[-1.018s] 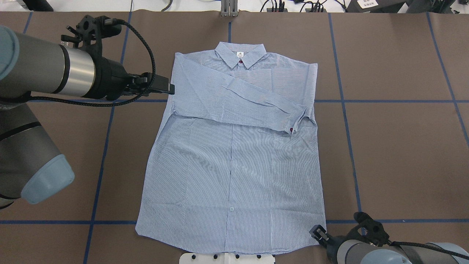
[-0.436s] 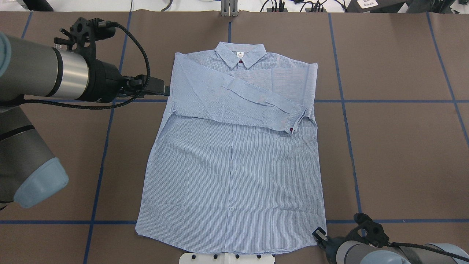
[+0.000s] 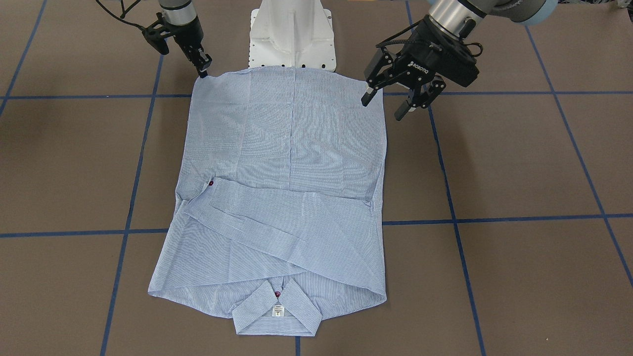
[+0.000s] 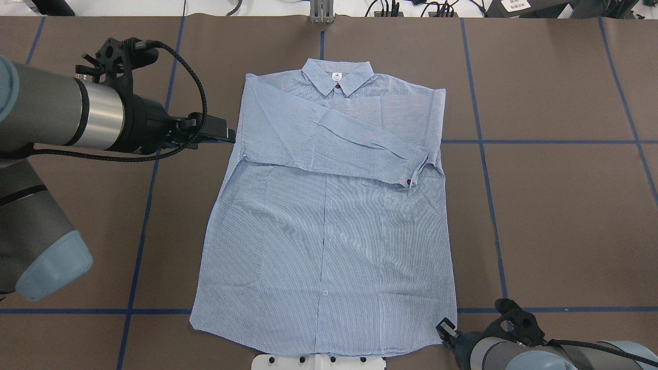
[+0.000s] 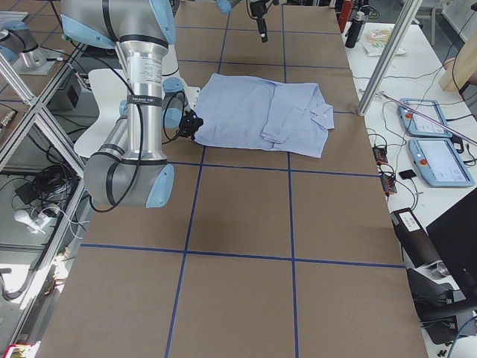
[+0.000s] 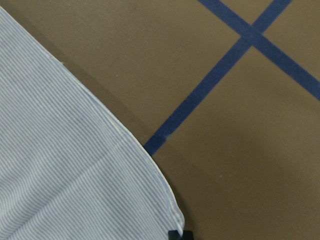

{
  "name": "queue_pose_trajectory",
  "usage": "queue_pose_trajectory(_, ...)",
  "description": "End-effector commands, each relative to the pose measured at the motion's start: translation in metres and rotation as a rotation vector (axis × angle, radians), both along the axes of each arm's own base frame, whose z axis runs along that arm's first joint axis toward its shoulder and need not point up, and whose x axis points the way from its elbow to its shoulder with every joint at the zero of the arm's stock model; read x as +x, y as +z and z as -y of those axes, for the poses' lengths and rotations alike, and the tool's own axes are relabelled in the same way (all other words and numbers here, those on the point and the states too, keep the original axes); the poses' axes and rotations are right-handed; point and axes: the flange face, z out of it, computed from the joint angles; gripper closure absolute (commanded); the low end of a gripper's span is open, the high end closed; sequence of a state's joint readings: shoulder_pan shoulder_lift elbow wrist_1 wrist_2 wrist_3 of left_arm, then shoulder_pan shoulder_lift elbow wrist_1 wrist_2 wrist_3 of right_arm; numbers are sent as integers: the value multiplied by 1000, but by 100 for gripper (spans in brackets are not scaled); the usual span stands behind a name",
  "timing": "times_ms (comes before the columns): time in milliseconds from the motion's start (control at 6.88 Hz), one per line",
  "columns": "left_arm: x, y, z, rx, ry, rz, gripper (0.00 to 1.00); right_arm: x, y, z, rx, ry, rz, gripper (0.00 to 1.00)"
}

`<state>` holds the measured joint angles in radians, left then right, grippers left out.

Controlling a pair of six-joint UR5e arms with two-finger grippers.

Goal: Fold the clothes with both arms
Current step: 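Move the left gripper down to the hem corner nearest the robot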

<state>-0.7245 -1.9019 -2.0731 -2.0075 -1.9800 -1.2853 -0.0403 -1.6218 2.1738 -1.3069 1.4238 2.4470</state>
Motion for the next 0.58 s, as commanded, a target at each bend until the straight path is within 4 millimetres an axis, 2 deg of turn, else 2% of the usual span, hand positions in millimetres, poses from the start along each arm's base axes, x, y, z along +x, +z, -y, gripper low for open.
queue_pose_trajectory(0,14,59,-53,-146,70,60,14,9,-11,10,-18,7,24,100)
queue_pose_trajectory(145,14,82,-79,-211,70,89,14,12,-11,14,-14,6,23,100)
queue_pose_trajectory(291,34,95,-117,-289,72,110,15,13,-10,15,-12,6,21,100)
queue_pose_trajectory(436,69,100,-155,-342,56,124,17,14,-12,15,-11,5,24,100)
